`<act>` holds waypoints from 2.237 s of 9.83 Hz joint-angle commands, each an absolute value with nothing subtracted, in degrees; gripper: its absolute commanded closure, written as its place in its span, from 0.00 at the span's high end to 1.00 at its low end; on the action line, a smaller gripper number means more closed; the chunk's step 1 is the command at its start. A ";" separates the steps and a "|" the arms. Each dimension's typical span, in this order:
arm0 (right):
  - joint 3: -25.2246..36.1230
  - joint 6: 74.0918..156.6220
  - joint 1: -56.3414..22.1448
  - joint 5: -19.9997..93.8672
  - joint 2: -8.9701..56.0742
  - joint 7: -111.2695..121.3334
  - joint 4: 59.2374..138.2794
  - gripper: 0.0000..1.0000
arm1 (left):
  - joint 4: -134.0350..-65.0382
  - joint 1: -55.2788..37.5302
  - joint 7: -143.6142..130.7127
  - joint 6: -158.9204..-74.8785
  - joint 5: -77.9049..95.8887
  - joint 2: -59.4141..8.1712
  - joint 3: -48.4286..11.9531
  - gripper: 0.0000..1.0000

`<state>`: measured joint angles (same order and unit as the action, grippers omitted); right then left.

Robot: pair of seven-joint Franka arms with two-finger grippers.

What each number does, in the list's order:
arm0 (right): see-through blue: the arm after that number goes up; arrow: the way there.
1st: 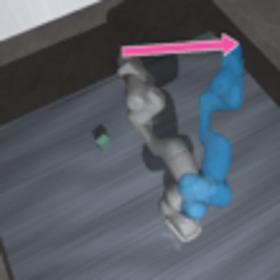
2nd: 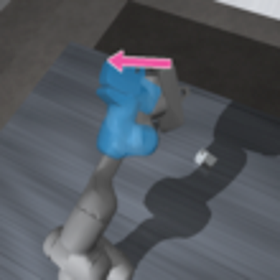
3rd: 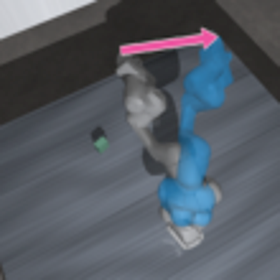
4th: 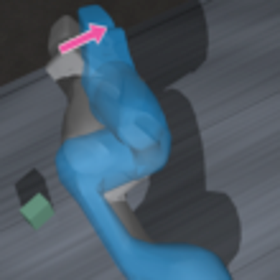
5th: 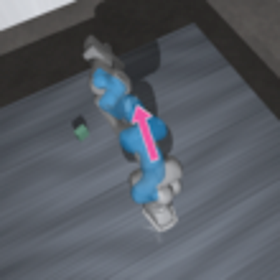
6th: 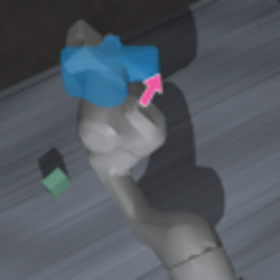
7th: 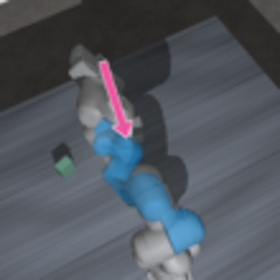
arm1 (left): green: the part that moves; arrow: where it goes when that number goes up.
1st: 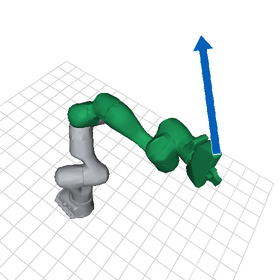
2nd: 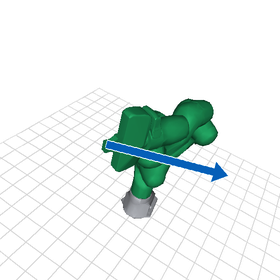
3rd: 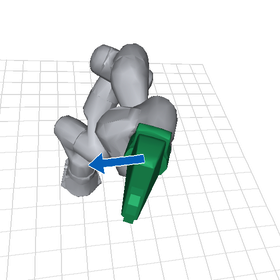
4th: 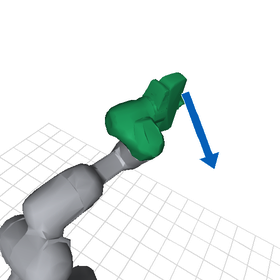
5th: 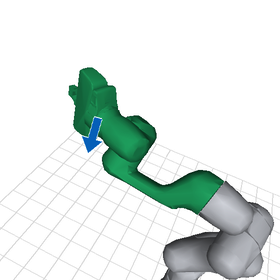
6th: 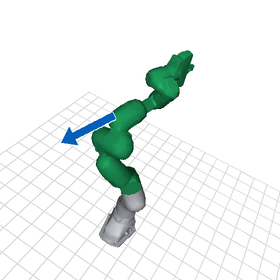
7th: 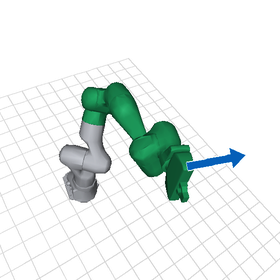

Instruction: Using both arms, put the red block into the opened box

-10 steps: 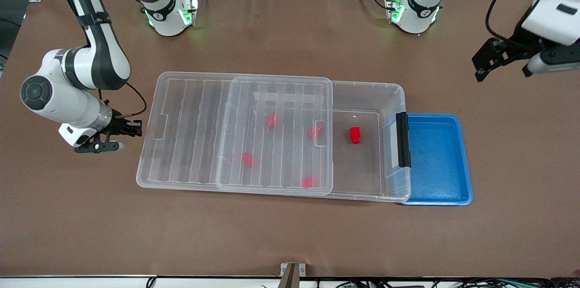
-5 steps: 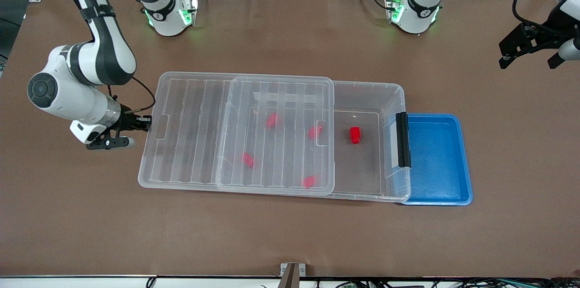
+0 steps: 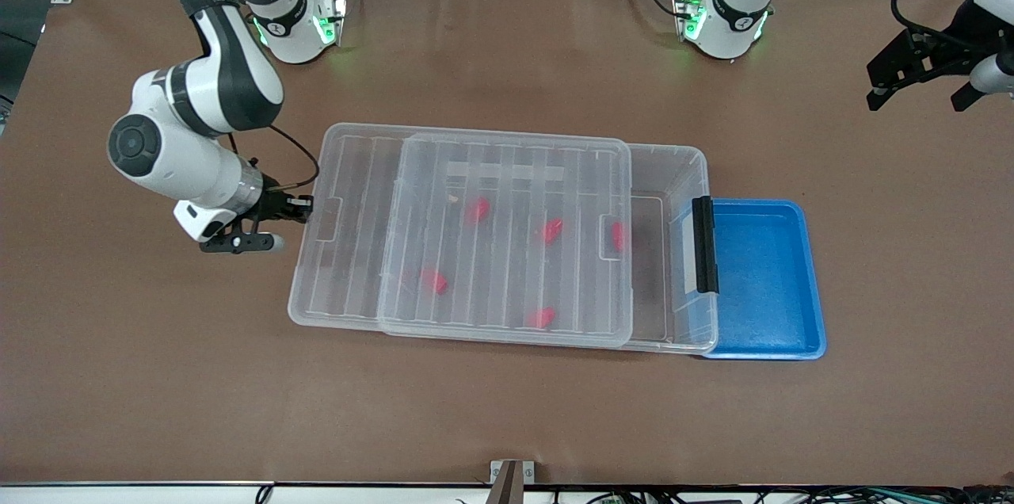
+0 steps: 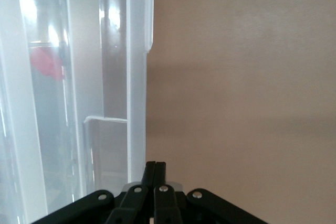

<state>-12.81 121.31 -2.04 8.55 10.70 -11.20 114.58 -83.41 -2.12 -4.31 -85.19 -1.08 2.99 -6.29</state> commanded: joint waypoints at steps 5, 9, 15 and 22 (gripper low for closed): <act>-19.15 121.11 -2.19 9.76 16.68 -20.38 107.86 0.00 | -85.96 -2.37 -3.96 -84.99 0.35 3.60 -5.71 1.00; -20.12 121.02 -2.64 9.67 19.51 -20.92 104.68 0.00 | -86.04 -2.37 -4.13 -85.17 0.26 3.43 -5.54 1.00; -20.21 119.62 -3.33 9.49 19.86 -20.83 102.74 0.00 | -85.87 -2.99 -4.22 -85.43 0.26 2.81 -5.71 1.00; -13.19 105.71 0.09 3.87 19.69 -2.82 98.59 0.00 | -85.43 -3.43 -3.87 -85.52 0.35 2.02 -5.71 1.00</act>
<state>-13.55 103.51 0.25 4.75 19.42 -4.81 95.99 -84.10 -3.08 -4.32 -85.29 -0.50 2.69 -6.01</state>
